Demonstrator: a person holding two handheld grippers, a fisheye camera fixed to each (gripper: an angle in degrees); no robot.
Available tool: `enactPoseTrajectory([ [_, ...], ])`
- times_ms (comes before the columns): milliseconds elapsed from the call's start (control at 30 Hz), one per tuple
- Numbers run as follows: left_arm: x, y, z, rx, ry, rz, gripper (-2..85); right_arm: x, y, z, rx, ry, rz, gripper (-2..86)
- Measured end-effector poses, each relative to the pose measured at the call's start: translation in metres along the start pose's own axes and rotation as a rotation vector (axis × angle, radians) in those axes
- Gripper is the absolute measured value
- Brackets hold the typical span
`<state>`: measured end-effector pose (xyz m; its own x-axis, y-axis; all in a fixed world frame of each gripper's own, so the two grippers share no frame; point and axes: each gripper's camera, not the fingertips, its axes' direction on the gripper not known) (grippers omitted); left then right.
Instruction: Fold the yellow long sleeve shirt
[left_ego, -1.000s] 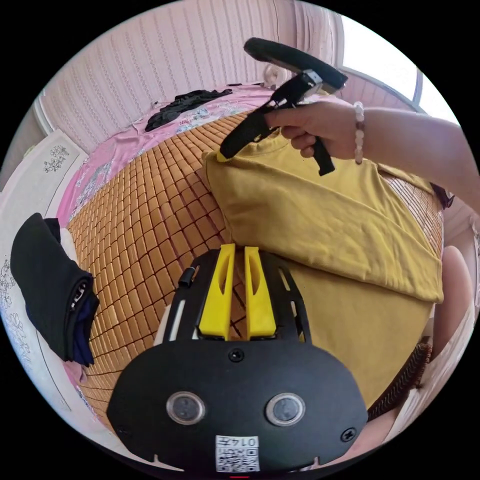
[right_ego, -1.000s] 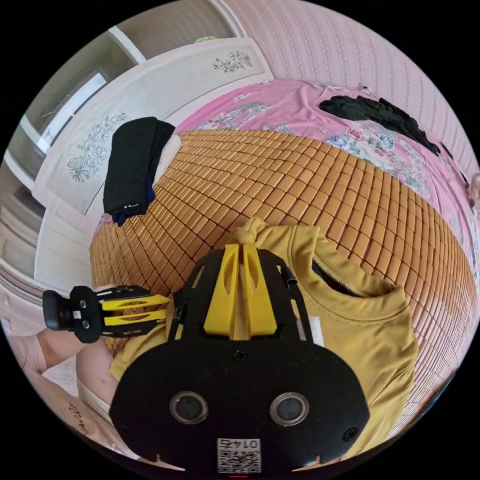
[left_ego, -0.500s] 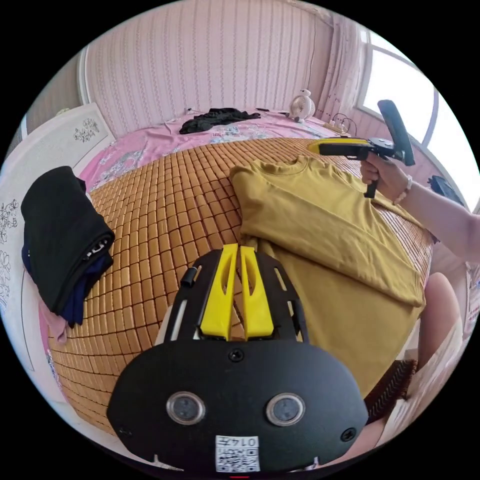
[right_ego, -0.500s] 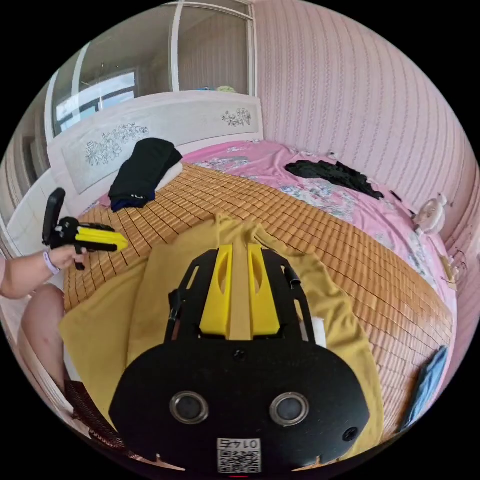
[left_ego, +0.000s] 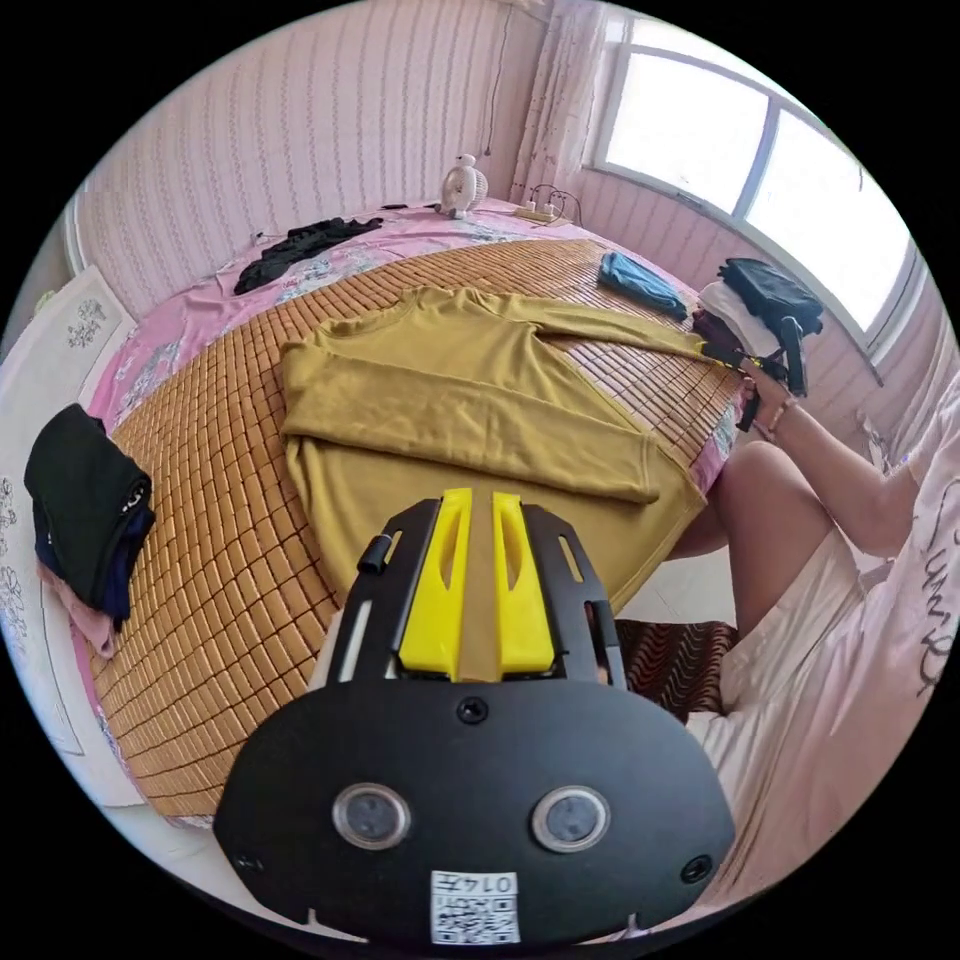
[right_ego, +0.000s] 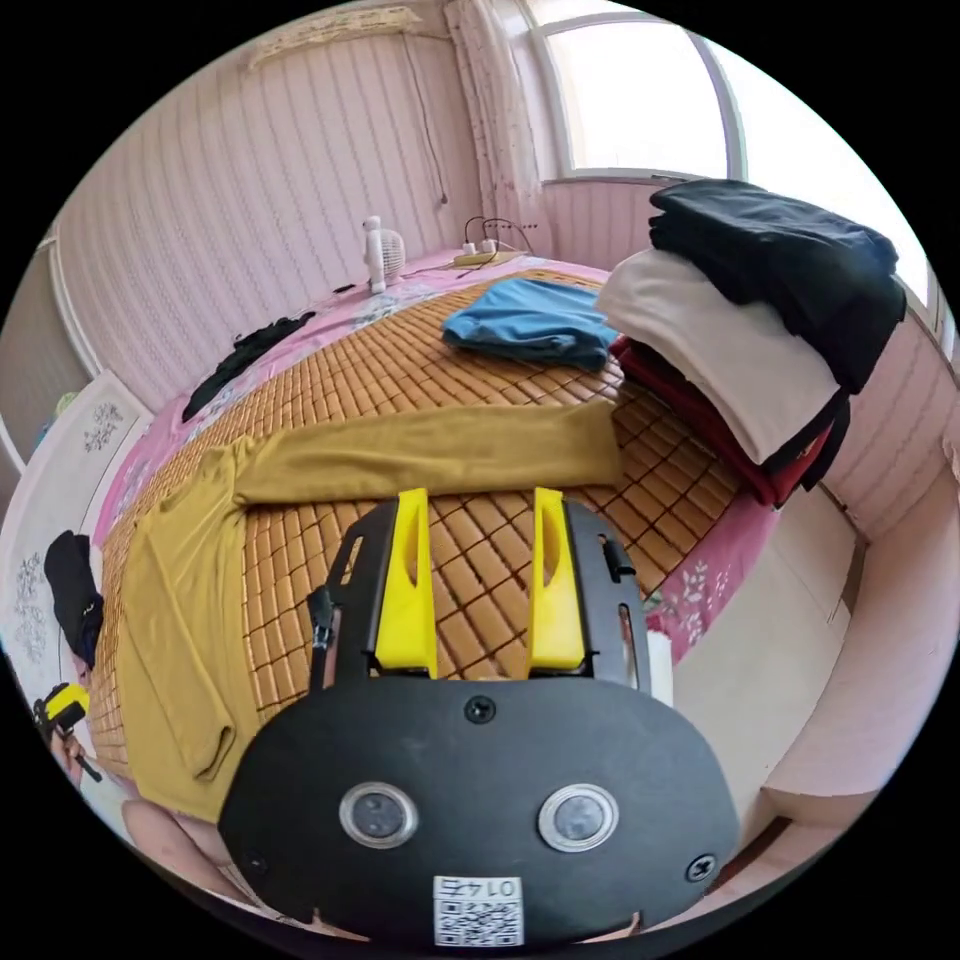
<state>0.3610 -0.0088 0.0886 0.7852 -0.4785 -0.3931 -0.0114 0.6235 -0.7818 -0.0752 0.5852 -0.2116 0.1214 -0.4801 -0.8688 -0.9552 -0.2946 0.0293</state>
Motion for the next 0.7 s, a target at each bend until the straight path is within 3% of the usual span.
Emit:
enactPoseTrajectory([
  [233, 0.058, -0.079, 0.011, -0.021, -0.038, 0.119, 3.5, 0.097, -0.029, 0.004, 0.053, 0.004, 0.122, 15.0],
  [533, 0.144, -0.247, 0.119, -0.019, 0.095, 0.290, 5.5, 0.166, -0.062, 0.017, -0.107, -0.082, 0.225, 14.5],
  [700, 0.235, -0.343, 0.190, 0.008, 0.137, 0.528, 7.1, 0.179, -0.070, 0.013, -0.088, -0.104, 0.181, 12.8],
])
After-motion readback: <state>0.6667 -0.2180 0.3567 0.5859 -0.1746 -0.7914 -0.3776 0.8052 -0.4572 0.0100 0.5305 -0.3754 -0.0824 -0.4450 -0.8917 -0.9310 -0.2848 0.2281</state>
